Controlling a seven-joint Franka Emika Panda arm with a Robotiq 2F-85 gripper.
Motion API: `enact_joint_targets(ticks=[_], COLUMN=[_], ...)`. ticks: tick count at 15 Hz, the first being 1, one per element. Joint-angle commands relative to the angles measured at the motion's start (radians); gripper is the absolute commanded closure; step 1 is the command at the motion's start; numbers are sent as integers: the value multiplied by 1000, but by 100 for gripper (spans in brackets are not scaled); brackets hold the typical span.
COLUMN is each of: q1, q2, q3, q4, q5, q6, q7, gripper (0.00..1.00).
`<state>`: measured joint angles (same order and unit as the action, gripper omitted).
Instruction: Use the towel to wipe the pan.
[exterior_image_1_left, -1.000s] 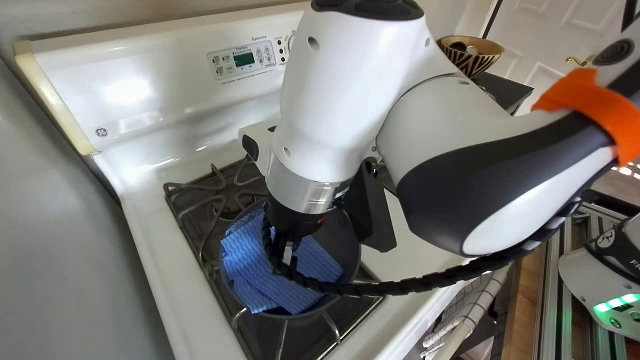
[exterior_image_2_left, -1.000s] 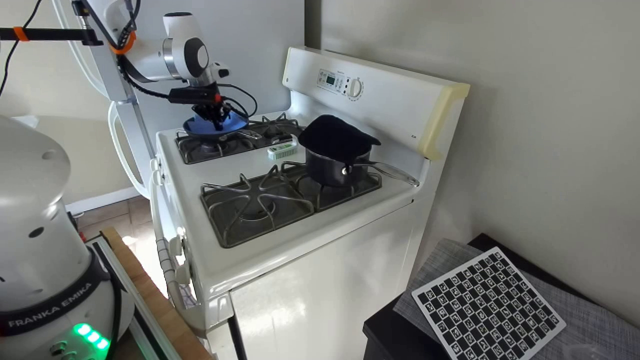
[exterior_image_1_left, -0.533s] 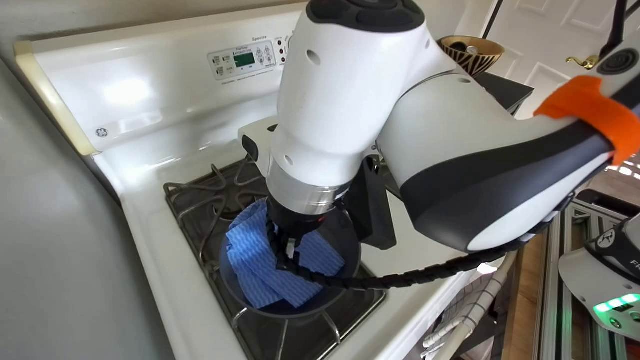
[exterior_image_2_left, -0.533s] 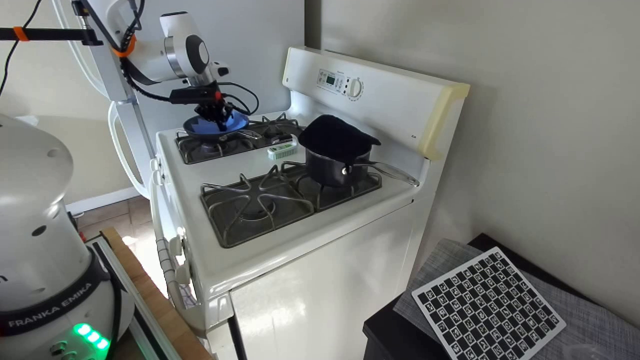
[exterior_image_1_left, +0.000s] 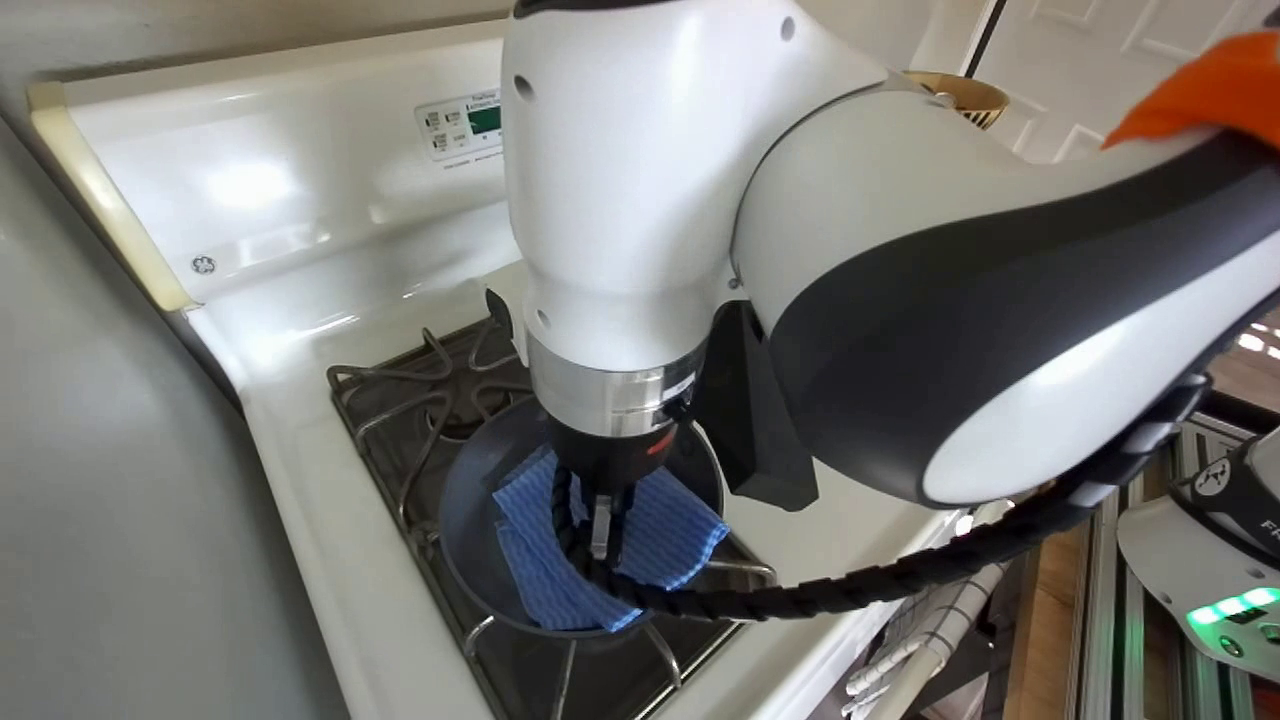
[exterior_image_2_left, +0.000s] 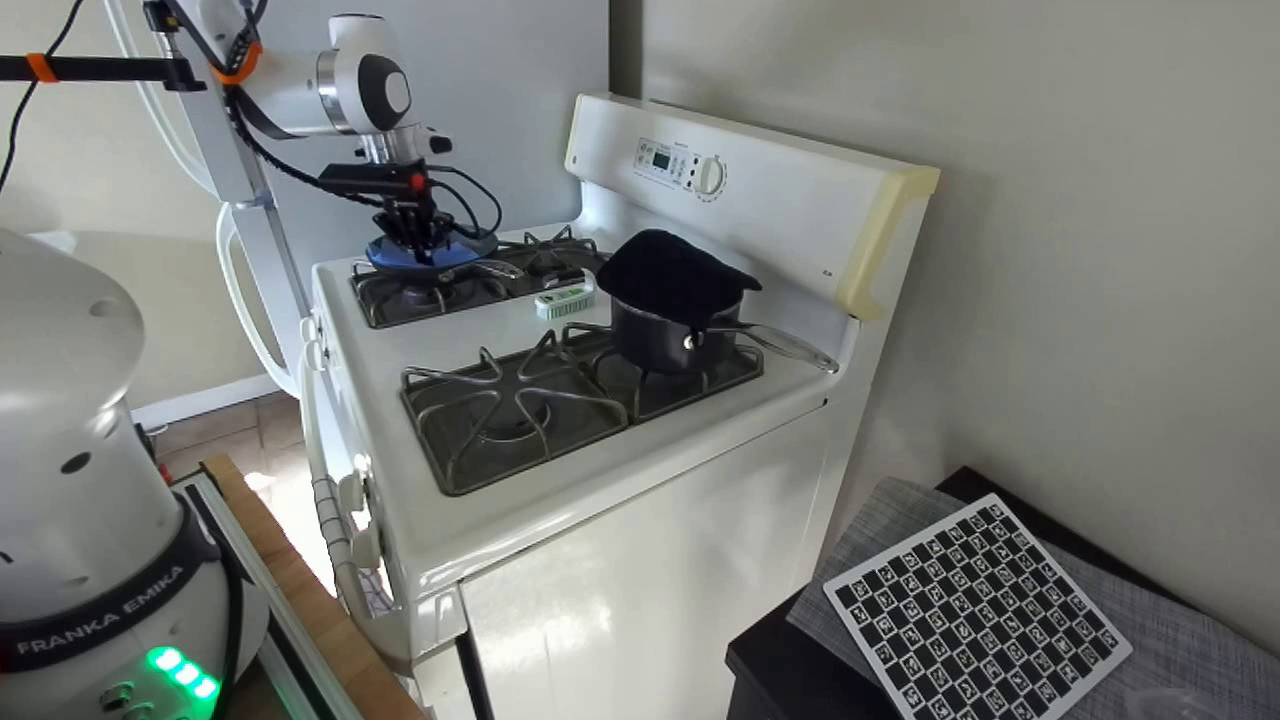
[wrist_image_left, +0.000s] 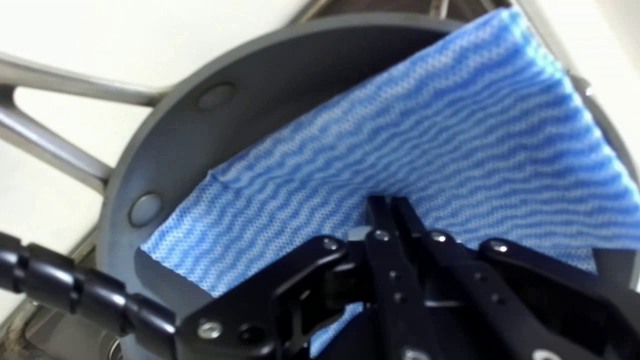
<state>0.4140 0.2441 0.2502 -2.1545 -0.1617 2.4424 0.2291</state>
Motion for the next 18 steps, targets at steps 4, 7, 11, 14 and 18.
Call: enact_joint_targets(ticks=[4, 7, 11, 14, 18], q1=[-48, -41, -26, 1, 49], q2=[40, 47, 62, 57, 39], q3=[55, 44, 22, -20, -90], q4=[15, -1, -10, -15, -16], q5=[200, 179, 131, 46, -127], q6=[41, 153, 274, 277, 227], q7=[-97, -82, -62, -16, 97], gripper=[100, 100, 100, 100, 100])
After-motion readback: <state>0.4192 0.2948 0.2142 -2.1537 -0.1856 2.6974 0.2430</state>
